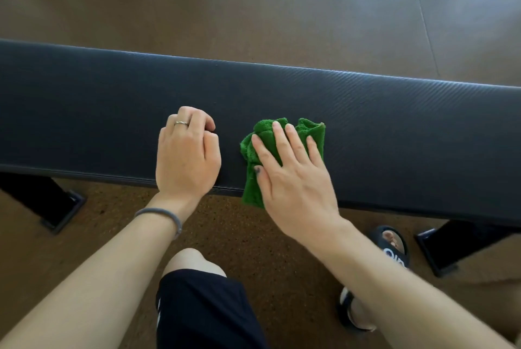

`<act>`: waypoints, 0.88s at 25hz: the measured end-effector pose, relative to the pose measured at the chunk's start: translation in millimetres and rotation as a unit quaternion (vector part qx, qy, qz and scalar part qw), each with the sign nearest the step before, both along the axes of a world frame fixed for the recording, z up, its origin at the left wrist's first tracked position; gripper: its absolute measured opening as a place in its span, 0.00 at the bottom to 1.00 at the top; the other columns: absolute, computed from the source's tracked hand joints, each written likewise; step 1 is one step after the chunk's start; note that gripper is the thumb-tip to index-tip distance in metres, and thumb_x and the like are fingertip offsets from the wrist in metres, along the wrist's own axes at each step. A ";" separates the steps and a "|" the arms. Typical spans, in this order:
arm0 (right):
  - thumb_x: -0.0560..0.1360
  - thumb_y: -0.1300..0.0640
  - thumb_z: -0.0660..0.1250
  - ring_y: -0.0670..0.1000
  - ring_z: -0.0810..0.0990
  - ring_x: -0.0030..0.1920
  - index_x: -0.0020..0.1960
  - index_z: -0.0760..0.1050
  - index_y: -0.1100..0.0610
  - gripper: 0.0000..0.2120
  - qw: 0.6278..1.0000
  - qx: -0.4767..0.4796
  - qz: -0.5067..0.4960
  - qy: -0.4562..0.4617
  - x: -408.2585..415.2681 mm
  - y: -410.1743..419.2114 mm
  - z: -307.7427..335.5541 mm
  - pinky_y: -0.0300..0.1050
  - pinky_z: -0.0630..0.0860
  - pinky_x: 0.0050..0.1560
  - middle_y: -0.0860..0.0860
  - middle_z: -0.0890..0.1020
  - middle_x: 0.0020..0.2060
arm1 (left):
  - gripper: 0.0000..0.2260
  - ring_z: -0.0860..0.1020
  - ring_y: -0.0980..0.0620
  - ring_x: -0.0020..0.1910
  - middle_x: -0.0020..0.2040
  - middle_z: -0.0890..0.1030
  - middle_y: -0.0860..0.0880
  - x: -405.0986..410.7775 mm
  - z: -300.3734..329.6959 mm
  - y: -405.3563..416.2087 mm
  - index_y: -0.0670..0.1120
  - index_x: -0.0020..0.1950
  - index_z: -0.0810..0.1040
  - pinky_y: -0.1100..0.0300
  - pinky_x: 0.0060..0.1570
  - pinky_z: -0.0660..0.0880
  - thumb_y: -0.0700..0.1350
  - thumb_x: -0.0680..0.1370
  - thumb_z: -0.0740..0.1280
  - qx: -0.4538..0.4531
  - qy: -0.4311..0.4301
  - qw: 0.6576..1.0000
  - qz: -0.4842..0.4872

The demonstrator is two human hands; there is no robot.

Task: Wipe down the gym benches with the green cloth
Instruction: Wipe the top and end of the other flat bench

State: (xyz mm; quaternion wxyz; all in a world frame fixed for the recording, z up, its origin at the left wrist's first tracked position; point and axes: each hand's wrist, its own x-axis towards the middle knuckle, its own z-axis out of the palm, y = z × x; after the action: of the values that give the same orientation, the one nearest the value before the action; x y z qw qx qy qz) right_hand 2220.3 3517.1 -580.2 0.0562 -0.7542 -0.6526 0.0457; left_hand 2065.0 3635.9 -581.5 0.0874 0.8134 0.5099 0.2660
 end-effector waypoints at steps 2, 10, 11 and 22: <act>0.86 0.46 0.45 0.59 0.55 0.83 0.83 0.59 0.47 0.26 0.999 0.020 0.013 -0.021 11.7 36.4 -4.7 0.62 0.55 0.81 0.56 0.60 0.82 | 0.12 0.75 0.46 0.48 0.50 0.79 0.45 -12.7 6.5 8.8 0.43 0.50 0.77 0.50 0.50 0.70 0.42 0.79 0.55 0.024 0.016 1.000 0.005; 0.86 0.47 0.47 0.60 0.53 0.83 0.83 0.59 0.51 0.26 0.999 0.032 0.028 -0.021 -36.5 58.5 1.6 0.63 0.53 0.81 0.58 0.56 0.83 | 0.14 0.73 0.43 0.62 0.61 0.77 0.46 -80.3 -4.3 38.9 0.45 0.57 0.76 0.48 0.65 0.66 0.45 0.79 0.54 -0.013 0.045 0.995 0.092; 0.86 0.47 0.48 0.60 0.53 0.83 0.83 0.59 0.51 0.26 0.998 0.029 0.054 -0.019 -50.1 31.2 -0.5 0.64 0.54 0.81 0.58 0.57 0.83 | 0.14 0.74 0.44 0.62 0.61 0.78 0.46 -79.0 -5.1 38.2 0.46 0.57 0.77 0.48 0.65 0.67 0.45 0.79 0.54 -0.013 0.034 0.995 0.094; 0.87 0.47 0.49 0.59 0.55 0.83 0.82 0.60 0.51 0.25 0.996 0.042 0.080 -0.017 -90.2 69.5 -7.6 0.63 0.53 0.81 0.57 0.59 0.82 | 0.15 0.74 0.44 0.62 0.60 0.79 0.48 -81.5 -7.2 38.7 0.45 0.57 0.78 0.49 0.65 0.68 0.42 0.79 0.53 -0.020 -0.033 0.995 0.097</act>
State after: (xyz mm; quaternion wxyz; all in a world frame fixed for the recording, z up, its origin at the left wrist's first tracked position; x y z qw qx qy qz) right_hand 2130.1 3586.6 -587.8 0.0727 -0.6976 -0.7127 0.0101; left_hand 1983.5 3674.6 -588.7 0.0938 0.7489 0.5885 0.2899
